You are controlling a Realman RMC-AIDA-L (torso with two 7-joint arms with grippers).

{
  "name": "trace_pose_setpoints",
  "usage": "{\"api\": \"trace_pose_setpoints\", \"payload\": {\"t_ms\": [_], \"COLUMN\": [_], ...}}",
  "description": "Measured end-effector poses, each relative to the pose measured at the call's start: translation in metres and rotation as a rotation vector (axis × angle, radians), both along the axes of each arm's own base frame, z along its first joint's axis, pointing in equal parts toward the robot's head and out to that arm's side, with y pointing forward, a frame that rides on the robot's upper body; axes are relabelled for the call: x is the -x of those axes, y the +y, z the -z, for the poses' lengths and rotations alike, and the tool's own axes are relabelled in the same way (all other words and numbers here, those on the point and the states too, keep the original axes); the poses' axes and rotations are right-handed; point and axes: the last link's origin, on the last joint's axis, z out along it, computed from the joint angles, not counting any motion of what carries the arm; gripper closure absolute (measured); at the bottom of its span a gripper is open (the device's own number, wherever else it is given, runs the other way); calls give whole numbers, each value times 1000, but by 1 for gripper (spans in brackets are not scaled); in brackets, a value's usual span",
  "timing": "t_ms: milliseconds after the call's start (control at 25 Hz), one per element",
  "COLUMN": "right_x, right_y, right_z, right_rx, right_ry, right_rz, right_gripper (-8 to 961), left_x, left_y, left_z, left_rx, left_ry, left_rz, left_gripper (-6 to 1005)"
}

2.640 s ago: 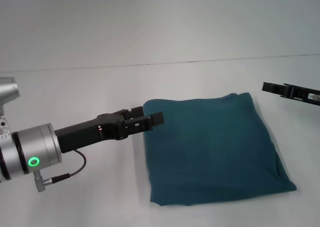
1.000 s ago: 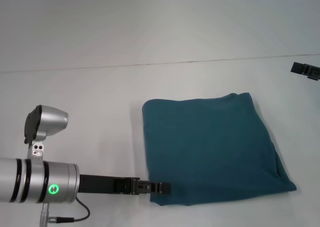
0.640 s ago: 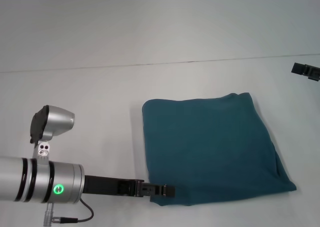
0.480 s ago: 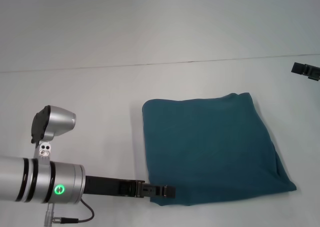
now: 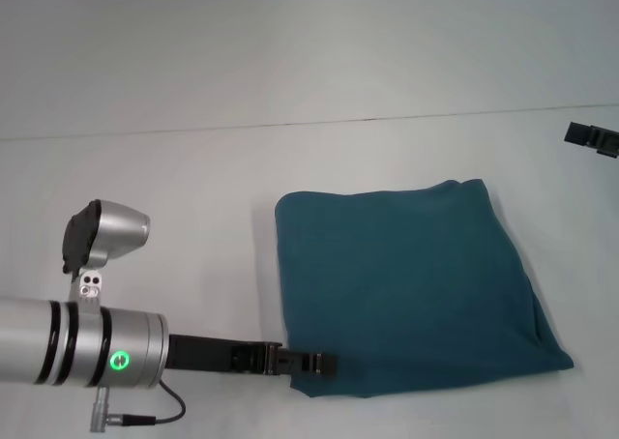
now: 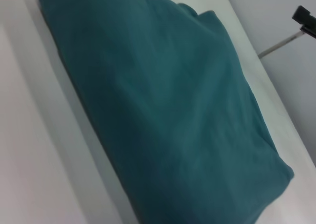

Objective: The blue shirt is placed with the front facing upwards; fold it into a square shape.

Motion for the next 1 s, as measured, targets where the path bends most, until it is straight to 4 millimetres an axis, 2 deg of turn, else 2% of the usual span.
{"api": "trace_pose_setpoints", "payload": {"t_ms": [200,440,520,760,1000], "right_x": [-1,-2,-2,-1,-1], "right_y": [-1,-2,-2,-2,-1], "right_z": [1,1,1,1,3], "right_rx": [0,-1,-2,-2,-2], "right_ry": [-2,-5,-4,-2,0], "right_rz": [1,0,0,-1,0], "right_gripper": [23,23,23,24,24], "left_x": [0,-3,-3,-3,-2], "left_y": [4,1,1,1,7], "left_z": [3,8,9,9,1], "left_rx": [-8,16,16,17,-13], "left_ry": [23,47,46,48,46], "left_rz": [2,27,26,26,29], "left_gripper": [109,291,528,766,852]}}
